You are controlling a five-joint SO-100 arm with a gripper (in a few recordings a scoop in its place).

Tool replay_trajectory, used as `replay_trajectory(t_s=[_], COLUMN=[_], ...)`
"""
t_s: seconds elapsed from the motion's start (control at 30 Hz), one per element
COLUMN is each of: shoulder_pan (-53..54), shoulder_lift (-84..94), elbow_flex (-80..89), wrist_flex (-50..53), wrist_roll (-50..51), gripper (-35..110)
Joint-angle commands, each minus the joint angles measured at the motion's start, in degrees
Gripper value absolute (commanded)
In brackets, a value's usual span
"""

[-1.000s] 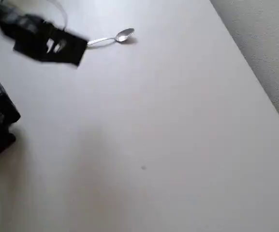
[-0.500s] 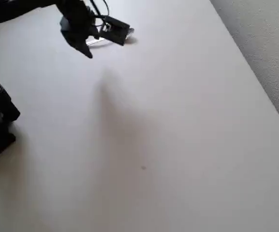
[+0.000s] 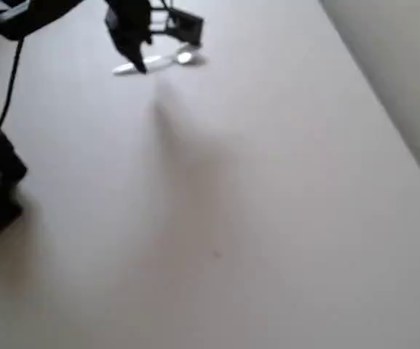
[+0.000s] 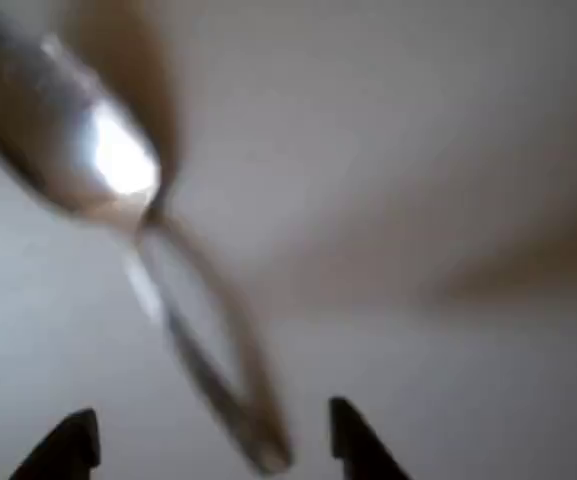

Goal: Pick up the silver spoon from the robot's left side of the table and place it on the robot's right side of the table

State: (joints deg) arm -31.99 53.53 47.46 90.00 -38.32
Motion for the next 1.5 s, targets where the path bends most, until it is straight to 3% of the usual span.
replay_trajectory(t_s=[0.0,0.4,0.73,0.93,1.17,1.4,1.47], shoulder_pan=[-1.9,0.4,3.4,3.8,3.8,3.1,3.1], shoulder_lift=[-2.1,-8.6,-17.0,-17.6,-16.8,-21.2,-18.3], elbow_flex=[-10.6,-12.8,-22.7,-23.0,-23.1,-44.5,-43.9], wrist_flex=[2.6,0.9,2.2,2.2,3.3,15.8,16.1], wrist_roll=[-1.1,-5.4,-7.6,-7.7,-7.4,-6.4,-5.7], gripper=[28,27,18,-1,-2,-2,-2])
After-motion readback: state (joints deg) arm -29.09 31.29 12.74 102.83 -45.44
